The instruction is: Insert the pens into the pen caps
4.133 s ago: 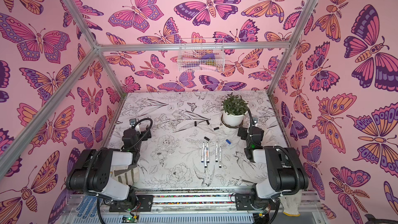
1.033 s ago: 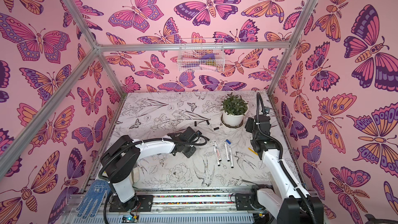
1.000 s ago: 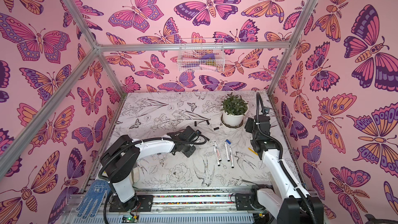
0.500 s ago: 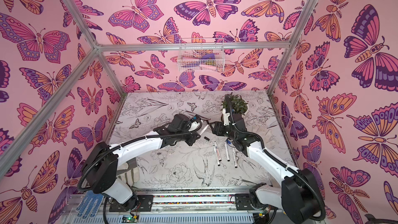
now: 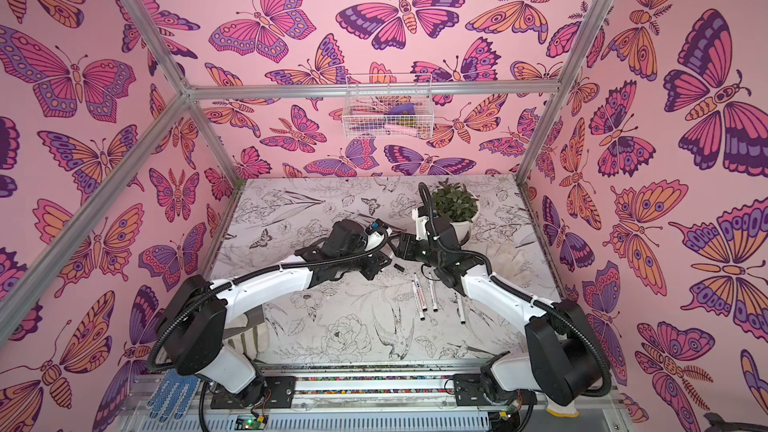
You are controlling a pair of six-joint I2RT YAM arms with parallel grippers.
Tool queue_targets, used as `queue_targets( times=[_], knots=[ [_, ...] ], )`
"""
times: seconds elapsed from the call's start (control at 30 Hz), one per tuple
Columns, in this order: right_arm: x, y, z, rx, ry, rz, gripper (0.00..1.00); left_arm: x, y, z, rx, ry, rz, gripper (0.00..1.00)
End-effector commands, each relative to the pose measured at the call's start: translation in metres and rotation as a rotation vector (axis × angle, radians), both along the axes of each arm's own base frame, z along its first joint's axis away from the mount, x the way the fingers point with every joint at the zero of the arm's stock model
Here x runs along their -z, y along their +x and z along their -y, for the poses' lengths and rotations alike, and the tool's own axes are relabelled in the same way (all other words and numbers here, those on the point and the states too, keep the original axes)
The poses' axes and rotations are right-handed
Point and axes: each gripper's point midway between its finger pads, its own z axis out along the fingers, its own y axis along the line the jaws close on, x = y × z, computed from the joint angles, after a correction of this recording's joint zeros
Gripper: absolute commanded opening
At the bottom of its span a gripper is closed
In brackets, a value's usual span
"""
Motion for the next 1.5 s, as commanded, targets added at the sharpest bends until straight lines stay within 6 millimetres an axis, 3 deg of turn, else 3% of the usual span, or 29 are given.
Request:
queue_targets(
  times=[0.0,0.23,0.43,0.73,0.77,0.93,1.17,1.47],
  knots=[
    [-0.019,0.010,-0.004,0.026,0.041,0.042,0.50,-0.005,-0.004,-0.001,0.000,-0.032,0.005,0.00],
    [-0.017,0.010,-0.009,0.013,0.071,0.025,0.33,-0.008,-0.001,-0.001,-0.011,-0.044,0.014,0.00],
    [-0.016,0.010,-0.012,0.001,0.076,0.018,0.31,-0.013,0.002,0.001,-0.022,-0.064,0.029,0.00],
    [-0.024,0.008,-0.013,-0.015,0.082,0.034,0.05,-0.009,0.002,0.002,-0.027,-0.059,0.023,0.00],
    [-0.024,0.007,-0.014,-0.021,0.080,0.035,0.05,-0.010,0.002,0.002,-0.028,-0.061,0.023,0.02],
    [-0.029,0.000,-0.015,-0.052,0.076,0.041,0.02,-0.019,0.011,0.007,-0.043,-0.083,0.024,0.35],
    [-0.032,-0.010,-0.013,-0.098,0.063,0.043,0.00,-0.034,0.020,0.012,0.000,-0.122,0.023,0.39],
    [-0.041,-0.017,-0.015,-0.165,0.104,0.045,0.00,-0.031,0.010,0.014,0.065,-0.112,-0.002,0.40]
  ],
)
